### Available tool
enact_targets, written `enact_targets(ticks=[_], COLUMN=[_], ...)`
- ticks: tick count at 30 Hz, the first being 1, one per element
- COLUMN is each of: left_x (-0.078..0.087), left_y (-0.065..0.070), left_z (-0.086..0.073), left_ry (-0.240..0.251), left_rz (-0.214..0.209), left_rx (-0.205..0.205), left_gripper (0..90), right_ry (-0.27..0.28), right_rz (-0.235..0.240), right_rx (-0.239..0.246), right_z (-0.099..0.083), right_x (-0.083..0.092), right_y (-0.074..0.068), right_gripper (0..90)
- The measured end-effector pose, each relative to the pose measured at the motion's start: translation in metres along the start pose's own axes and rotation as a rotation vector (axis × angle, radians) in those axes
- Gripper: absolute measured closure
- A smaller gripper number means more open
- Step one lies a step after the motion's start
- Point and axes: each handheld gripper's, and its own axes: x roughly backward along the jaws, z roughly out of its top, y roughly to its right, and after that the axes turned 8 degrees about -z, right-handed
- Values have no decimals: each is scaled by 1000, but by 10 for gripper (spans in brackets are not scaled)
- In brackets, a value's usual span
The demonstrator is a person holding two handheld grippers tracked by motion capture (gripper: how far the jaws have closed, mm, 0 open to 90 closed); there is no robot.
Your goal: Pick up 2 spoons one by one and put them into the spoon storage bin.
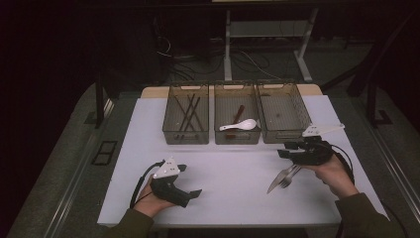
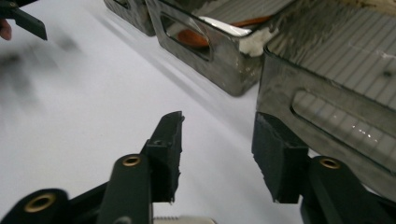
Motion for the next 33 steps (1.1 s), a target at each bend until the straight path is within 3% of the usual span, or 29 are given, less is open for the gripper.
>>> enact_targets(ticks=[10, 20, 26, 33], left_x=[0, -1, 0, 1], left_y=[0, 0, 0, 1], left_z=[0, 0, 0, -1], left_ry=[-5, -6, -9, -5], left_rz=[0, 0, 1, 6], left_rx=[-2, -1, -2, 1], left_gripper=[0, 0, 0, 0], right_ry=[-35, -108, -163, -205], right_rz=[-32, -130, -174, -189], right_rx=[-30, -16, -6, 3], right_z=[-18, -32, -40, -45], right_x=[9, 8, 3, -3], right_y=[18, 39, 50, 55], right_gripper=[680, 853, 892, 893])
